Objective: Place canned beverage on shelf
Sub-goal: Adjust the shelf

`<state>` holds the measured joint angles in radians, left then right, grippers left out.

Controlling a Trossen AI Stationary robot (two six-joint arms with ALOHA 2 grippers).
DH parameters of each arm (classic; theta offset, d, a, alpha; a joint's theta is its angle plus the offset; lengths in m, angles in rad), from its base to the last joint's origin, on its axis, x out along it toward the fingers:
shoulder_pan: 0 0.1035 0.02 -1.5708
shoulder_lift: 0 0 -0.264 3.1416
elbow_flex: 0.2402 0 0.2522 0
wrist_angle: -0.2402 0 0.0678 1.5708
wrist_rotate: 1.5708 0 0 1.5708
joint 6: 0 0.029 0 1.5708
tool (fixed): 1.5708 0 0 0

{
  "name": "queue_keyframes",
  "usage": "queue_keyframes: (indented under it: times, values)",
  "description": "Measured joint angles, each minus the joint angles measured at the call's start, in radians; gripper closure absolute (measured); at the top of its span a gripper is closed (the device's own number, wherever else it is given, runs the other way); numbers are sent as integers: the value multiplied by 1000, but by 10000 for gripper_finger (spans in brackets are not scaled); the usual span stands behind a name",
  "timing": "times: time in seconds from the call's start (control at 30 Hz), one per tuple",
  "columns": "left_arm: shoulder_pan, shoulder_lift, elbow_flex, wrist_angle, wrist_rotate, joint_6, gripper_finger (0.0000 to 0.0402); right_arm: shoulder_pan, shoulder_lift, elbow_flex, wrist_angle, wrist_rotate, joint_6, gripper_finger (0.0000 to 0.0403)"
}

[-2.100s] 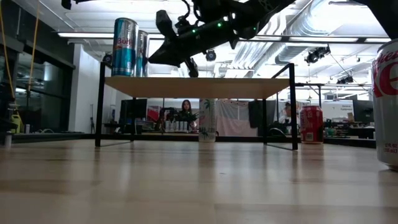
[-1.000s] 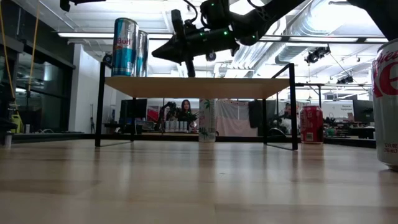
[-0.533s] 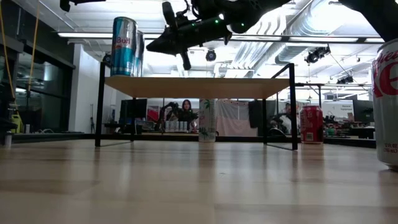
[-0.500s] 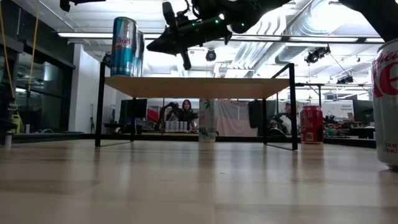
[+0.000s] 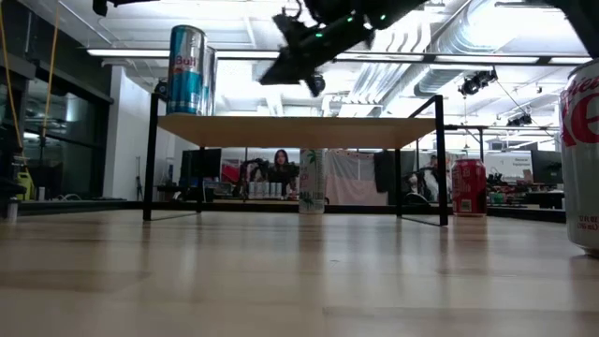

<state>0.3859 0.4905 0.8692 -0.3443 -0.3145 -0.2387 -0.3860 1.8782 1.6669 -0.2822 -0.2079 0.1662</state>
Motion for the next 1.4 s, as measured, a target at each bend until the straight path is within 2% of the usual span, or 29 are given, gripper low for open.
queue_keyframes:
  times: [0.17, 0.3, 0.5, 0.57, 0.67, 0.8, 0.9, 1.07, 1.4]
  values:
    - [0, 0, 0, -20, 1, 44, 188, 5, -127, -3, -341, 69, -120, 403]
    - [0, 0, 0, -46, 2, 60, 188, 44, -263, -133, -431, 96, -114, 403]
    - [0, 0, 0, -52, 2, 76, 188, 176, -561, -476, -317, 97, 177, 403]
    - [0, 0, 0, -53, 2, 76, 188, 249, -644, -553, -271, 130, 310, 403]
    - [0, 0, 0, -52, 0, 79, 188, 348, -723, -630, -321, 203, 505, 403]
    - [0, 0, 0, -52, -1, 77, 188, 451, -776, -699, -443, 367, 683, 403]
    - [0, 0, 0, -51, -2, 76, 188, 469, -786, -738, -480, 431, 748, 403]
    - [0, 0, 0, -51, -4, 76, 188, 436, -785, -761, -512, 442, 749, 403]
    - [0, 0, 0, -51, -11, 76, 188, 349, -786, -761, -519, 421, 651, 403]
